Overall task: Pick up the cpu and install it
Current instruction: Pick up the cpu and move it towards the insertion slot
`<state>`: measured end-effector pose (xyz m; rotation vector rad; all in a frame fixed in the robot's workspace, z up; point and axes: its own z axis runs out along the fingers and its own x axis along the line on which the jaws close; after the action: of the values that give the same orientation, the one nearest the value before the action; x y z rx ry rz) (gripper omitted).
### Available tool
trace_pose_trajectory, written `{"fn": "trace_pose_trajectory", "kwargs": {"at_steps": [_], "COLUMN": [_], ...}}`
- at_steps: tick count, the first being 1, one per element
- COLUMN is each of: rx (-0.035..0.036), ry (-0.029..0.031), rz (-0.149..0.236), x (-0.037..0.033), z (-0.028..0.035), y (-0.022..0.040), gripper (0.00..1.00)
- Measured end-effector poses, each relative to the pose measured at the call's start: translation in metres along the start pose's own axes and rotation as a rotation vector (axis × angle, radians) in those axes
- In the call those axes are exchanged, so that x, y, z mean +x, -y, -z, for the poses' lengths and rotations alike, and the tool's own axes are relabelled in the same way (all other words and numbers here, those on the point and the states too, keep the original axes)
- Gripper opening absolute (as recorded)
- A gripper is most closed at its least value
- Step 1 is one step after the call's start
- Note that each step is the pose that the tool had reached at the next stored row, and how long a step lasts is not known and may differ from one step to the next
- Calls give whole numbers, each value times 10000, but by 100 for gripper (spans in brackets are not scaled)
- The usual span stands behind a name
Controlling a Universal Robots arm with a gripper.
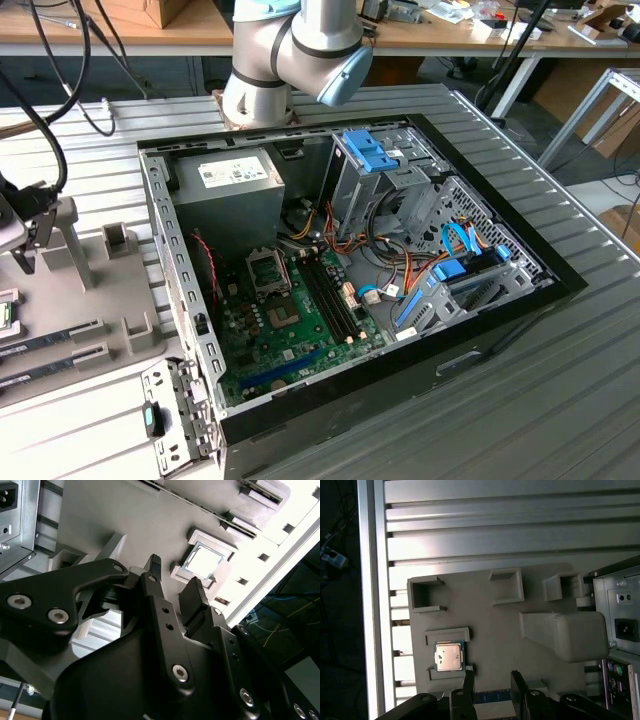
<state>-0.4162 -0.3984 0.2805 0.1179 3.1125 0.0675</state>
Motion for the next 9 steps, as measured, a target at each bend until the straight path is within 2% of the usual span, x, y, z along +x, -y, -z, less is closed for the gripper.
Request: {"fn": "trace_pose_trajectory", "kwargs": {"at_steps": [9], "rx": [1], "ry": [-1], "rz": [0], "x": [1], "z": [-25], "y": [1], "gripper": [42]}}
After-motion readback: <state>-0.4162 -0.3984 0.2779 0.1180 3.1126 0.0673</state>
